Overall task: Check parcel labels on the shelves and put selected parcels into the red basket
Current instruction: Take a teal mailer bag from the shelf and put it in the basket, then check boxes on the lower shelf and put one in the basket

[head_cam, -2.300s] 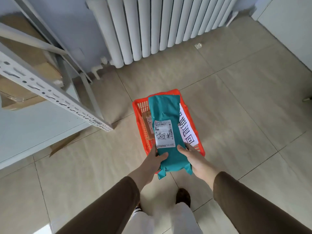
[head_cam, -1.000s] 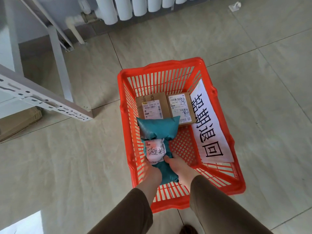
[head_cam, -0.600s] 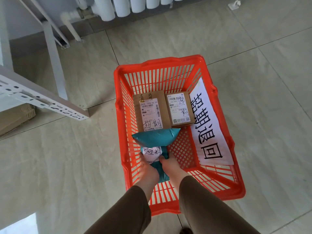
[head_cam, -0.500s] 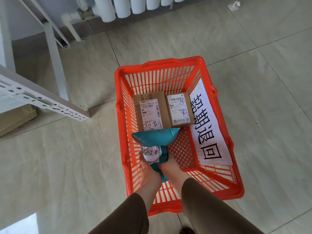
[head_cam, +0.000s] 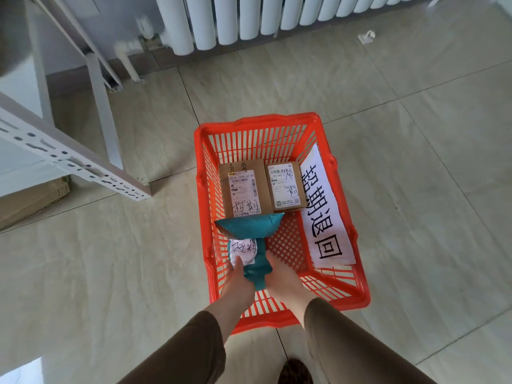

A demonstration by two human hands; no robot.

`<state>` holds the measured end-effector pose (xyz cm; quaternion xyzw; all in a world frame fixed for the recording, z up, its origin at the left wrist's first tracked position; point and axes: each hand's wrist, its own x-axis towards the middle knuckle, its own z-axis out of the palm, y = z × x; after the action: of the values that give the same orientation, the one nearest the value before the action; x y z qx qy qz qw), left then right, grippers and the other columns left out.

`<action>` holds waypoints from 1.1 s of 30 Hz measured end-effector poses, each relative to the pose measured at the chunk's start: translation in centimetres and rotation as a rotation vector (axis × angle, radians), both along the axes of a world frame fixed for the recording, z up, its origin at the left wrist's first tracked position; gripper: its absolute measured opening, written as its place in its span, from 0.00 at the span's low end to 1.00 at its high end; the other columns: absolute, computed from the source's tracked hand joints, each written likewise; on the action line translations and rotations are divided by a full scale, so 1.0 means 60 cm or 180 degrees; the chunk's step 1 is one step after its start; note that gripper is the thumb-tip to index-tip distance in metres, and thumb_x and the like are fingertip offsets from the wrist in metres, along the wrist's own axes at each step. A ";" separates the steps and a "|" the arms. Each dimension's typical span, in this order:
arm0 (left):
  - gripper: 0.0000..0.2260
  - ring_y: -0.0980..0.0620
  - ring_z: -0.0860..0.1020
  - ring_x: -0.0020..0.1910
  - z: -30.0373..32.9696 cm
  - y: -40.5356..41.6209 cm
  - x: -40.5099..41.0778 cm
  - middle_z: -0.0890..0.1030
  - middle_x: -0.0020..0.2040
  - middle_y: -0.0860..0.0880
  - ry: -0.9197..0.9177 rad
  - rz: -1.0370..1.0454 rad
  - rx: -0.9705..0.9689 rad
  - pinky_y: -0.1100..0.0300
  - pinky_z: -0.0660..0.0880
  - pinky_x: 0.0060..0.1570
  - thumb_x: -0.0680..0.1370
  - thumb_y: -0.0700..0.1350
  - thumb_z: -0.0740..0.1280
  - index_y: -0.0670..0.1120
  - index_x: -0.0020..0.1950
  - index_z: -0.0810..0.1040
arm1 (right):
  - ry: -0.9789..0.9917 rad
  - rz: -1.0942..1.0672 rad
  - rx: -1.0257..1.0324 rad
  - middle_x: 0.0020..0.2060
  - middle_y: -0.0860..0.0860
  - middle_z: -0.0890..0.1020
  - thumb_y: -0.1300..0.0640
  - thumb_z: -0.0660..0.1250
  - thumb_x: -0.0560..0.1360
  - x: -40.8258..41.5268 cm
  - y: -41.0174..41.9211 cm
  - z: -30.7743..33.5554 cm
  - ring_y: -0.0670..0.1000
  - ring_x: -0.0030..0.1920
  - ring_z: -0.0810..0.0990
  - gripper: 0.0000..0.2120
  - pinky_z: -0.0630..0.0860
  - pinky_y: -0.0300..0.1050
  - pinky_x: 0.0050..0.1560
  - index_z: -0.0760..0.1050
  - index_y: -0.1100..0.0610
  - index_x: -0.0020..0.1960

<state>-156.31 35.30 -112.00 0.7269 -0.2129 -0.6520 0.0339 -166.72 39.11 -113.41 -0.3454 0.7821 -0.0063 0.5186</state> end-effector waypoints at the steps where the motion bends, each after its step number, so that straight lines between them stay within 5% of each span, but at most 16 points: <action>1: 0.30 0.59 0.77 0.45 0.022 0.001 0.007 0.63 0.82 0.48 0.0018 -0.0234 -0.0025 0.75 0.68 0.21 0.87 0.37 0.56 0.53 0.86 0.49 | 0.0053 -0.0072 -0.0106 0.60 0.52 0.79 0.64 0.57 0.82 -0.001 0.006 0.028 0.51 0.54 0.80 0.24 0.76 0.40 0.48 0.65 0.51 0.77; 2: 0.32 0.58 0.78 0.49 0.040 0.006 0.019 0.60 0.84 0.48 0.0067 -0.0666 -0.0164 0.76 0.68 0.23 0.85 0.34 0.57 0.53 0.86 0.49 | 0.0047 -0.0123 -0.0194 0.57 0.48 0.79 0.62 0.57 0.83 -0.002 0.012 0.056 0.46 0.49 0.79 0.22 0.76 0.35 0.45 0.67 0.49 0.75; 6: 0.25 0.57 0.78 0.40 0.171 -0.007 0.065 0.79 0.64 0.49 0.0052 -0.1295 -0.0319 0.67 0.75 0.34 0.85 0.40 0.61 0.54 0.81 0.64 | -0.0063 -0.0424 -0.0436 0.54 0.44 0.79 0.58 0.58 0.84 -0.004 0.013 0.216 0.44 0.48 0.80 0.17 0.75 0.33 0.42 0.69 0.49 0.72; 9: 0.17 0.50 0.83 0.55 0.314 -0.038 0.087 0.81 0.65 0.50 0.0271 -0.1330 -0.0535 0.55 0.81 0.56 0.82 0.46 0.67 0.55 0.71 0.74 | -0.0066 -0.0540 -0.0704 0.61 0.45 0.81 0.56 0.59 0.84 0.004 -0.013 0.359 0.42 0.50 0.81 0.17 0.79 0.34 0.46 0.70 0.49 0.73; 11: 0.17 0.49 0.81 0.62 0.423 -0.070 0.096 0.81 0.67 0.51 0.0340 -0.1303 -0.0891 0.50 0.79 0.62 0.80 0.49 0.70 0.53 0.68 0.77 | -0.0161 -0.0464 -0.0937 0.62 0.44 0.82 0.53 0.59 0.84 0.011 -0.040 0.463 0.39 0.49 0.80 0.16 0.80 0.35 0.49 0.70 0.47 0.72; 13: 0.12 0.53 0.77 0.61 0.557 -0.105 0.103 0.78 0.63 0.56 0.0296 -0.1206 -0.1265 0.55 0.74 0.59 0.82 0.45 0.69 0.52 0.65 0.77 | -0.0308 -0.0408 -0.1258 0.63 0.44 0.82 0.52 0.59 0.85 0.021 -0.078 0.582 0.39 0.49 0.80 0.14 0.79 0.36 0.52 0.72 0.48 0.70; 17: 0.18 0.44 0.77 0.65 0.800 -0.166 0.142 0.79 0.68 0.46 0.0183 -0.0945 -0.1993 0.52 0.72 0.65 0.83 0.38 0.67 0.44 0.74 0.76 | -0.0269 -0.0207 -0.1868 0.64 0.47 0.80 0.53 0.60 0.84 0.043 -0.152 0.822 0.47 0.60 0.80 0.16 0.75 0.43 0.61 0.73 0.52 0.71; 23: 0.13 0.47 0.81 0.62 1.103 -0.206 0.260 0.84 0.58 0.51 0.0252 -0.0679 -0.2874 0.51 0.72 0.69 0.81 0.41 0.69 0.54 0.63 0.82 | -0.0265 0.0181 -0.2742 0.53 0.44 0.83 0.54 0.63 0.81 0.117 -0.219 1.129 0.47 0.54 0.81 0.12 0.75 0.41 0.52 0.78 0.47 0.63; 33: 0.10 0.48 0.81 0.65 1.458 -0.210 0.553 0.86 0.59 0.53 0.0523 -0.0789 -0.3958 0.48 0.74 0.69 0.83 0.40 0.68 0.51 0.61 0.84 | -0.0563 0.0656 -0.3931 0.50 0.45 0.85 0.52 0.66 0.80 0.397 -0.237 1.488 0.46 0.54 0.84 0.07 0.78 0.53 0.62 0.79 0.40 0.50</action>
<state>-123.11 22.67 -24.54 0.4891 -0.6307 -0.4593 0.3899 -142.89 24.86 -24.15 -0.6528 0.5512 -0.4351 0.2842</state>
